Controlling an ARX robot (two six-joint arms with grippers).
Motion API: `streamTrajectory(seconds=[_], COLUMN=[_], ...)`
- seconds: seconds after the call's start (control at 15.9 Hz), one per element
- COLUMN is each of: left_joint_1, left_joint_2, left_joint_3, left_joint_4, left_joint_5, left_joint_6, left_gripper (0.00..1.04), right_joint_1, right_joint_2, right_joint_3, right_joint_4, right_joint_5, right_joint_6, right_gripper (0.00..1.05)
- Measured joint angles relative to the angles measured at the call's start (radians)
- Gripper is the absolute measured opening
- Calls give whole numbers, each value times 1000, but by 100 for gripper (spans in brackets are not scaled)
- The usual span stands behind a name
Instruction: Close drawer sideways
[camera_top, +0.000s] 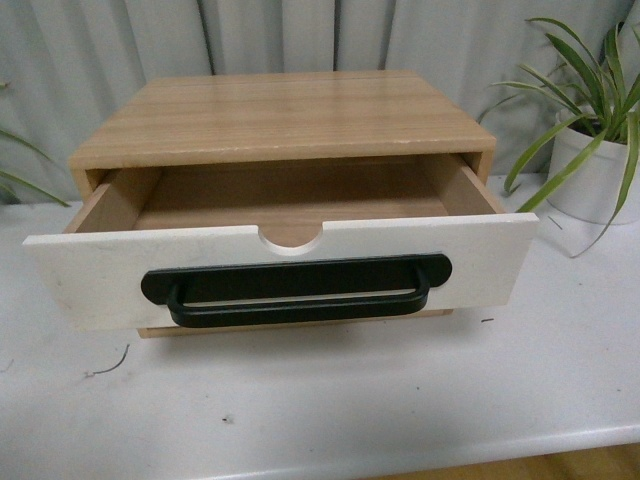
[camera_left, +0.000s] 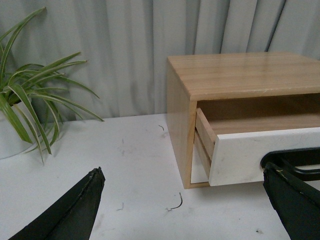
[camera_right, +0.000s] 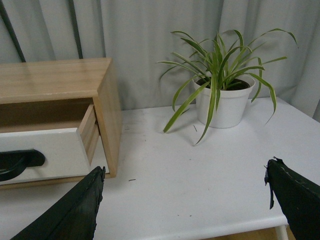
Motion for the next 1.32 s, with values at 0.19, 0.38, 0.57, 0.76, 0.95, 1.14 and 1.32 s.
streamTrajectory(seconds=[0.19,0.38,0.57,0.76,0.95,1.14,1.32], left_joint_1=[0,0,0,0,0,0,0], left_joint_2=[0,0,0,0,0,0,0], left_joint_3=[0,0,0,0,0,0,0], left_joint_4=[0,0,0,0,0,0,0], left_joint_5=[0,0,0,0,0,0,0], left_joint_6=[0,0,0,0,0,0,0], left_gripper=[98,98,98,98,98,98,98], right_joint_1=[0,0,0,0,0,0,0], right_joint_2=[0,0,0,0,0,0,0], right_joint_3=[0,0,0,0,0,0,0], right_joint_4=[0,0,0,0,0,0,0], right_joint_5=[0,0,0,0,0,0,0], right_joint_6=[0,0,0,0,0,0,0], right_gripper=[98,98,98,98,98,98,98])
